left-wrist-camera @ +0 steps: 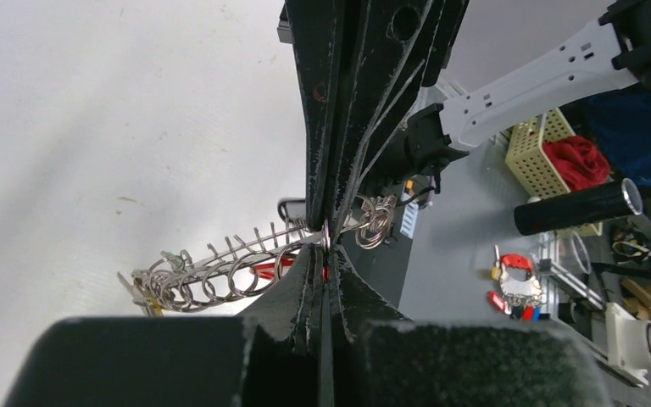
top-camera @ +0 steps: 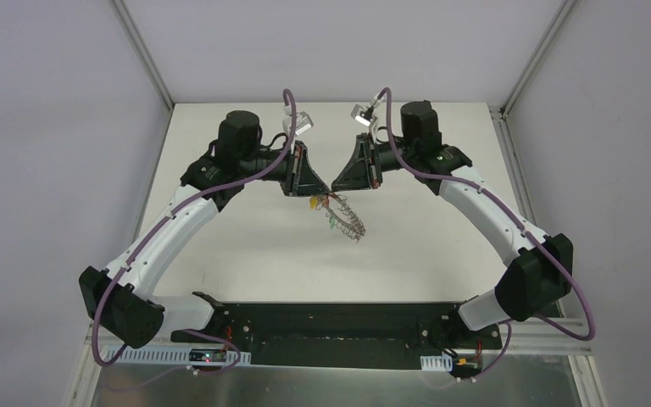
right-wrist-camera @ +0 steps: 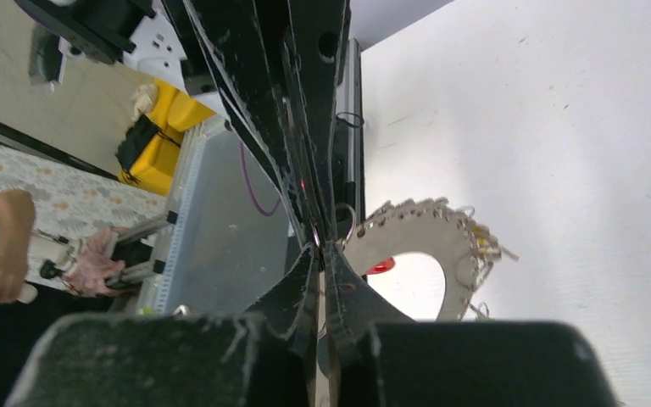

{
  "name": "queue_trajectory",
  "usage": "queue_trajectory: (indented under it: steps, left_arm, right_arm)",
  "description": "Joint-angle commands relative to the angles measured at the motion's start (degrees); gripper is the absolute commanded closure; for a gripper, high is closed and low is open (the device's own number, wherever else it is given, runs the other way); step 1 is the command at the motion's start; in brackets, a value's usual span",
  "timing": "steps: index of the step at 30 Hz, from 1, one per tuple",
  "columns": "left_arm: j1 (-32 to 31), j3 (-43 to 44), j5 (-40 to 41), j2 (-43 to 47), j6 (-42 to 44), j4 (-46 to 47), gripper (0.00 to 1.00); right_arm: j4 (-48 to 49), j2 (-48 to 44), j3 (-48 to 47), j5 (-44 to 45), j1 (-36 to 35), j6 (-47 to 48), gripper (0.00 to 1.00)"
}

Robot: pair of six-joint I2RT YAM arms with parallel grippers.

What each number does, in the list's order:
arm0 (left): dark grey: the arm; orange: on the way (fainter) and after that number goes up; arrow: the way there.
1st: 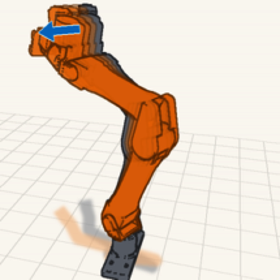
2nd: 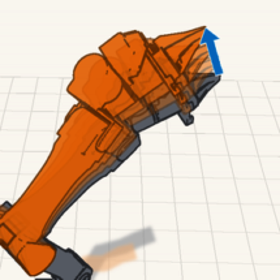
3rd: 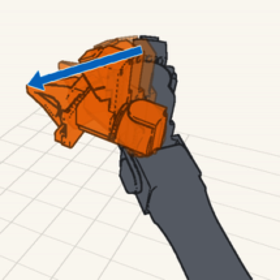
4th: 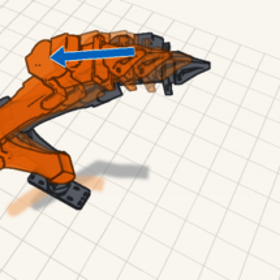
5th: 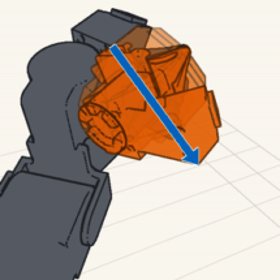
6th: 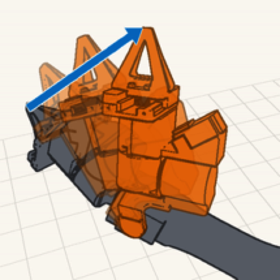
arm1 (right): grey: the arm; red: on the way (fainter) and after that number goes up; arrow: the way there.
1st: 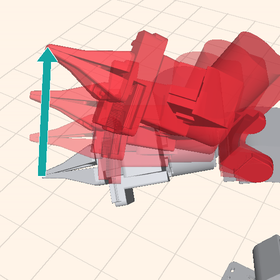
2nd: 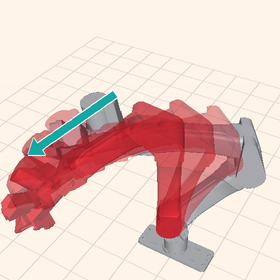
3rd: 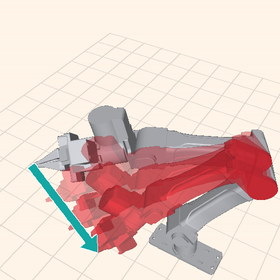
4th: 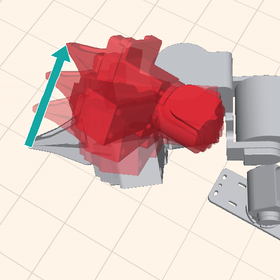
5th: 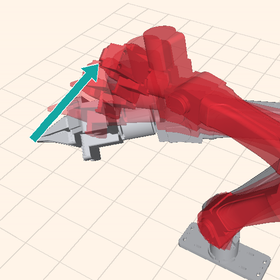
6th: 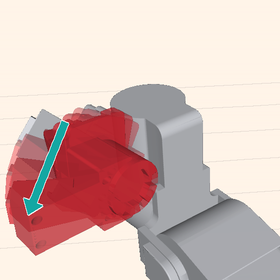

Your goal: Put the keys on the keyring

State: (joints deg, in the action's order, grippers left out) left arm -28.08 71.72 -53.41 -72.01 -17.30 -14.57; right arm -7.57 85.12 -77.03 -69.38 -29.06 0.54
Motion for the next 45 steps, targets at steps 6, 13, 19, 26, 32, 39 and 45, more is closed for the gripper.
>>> queue_trajectory:
  steps: [6,13,19,26,32,39,45]
  left_arm:
    - [-1.76,15.71,5.89,-4.04,19.14,-26.49,1.00]
    - [-4.30,17.11,4.84,-5.92,22.66,-28.98,1.00]
    - [-4.75,18.28,3.10,-7.17,22.45,-29.36,1.00]
    - [-5.06,17.86,1.68,-7.28,21.15,-28.18,1.00]
    - [-5.15,17.67,1.51,-7.18,20.65,-27.71,1.00]
    - [-5.07,17.05,1.60,-6.69,20.26,-27.09,1.00]
    - [-5.07,16.96,1.46,-6.65,20.09,-26.80,1.00]
  right_arm:
    - [-13.14,-2.59,-3.46,3.13,-1.91,16.97,0.73]
    - [-13.74,-2.35,-5.64,2.93,-2.18,16.58,0.66]
    - [-14.24,-2.61,-5.57,1.91,-2.60,17.40,0.65]
    - [-14.22,-1.84,-4.72,1.78,-3.75,18.10,0.69]
    - [-13.77,-1.05,-4.62,0.75,-4.72,17.93,0.79]
    - [-13.70,-0.74,-3.81,0.61,-5.31,18.07,0.82]
    - [-13.61,-0.61,-2.96,1.52,-5.40,18.27,0.78]
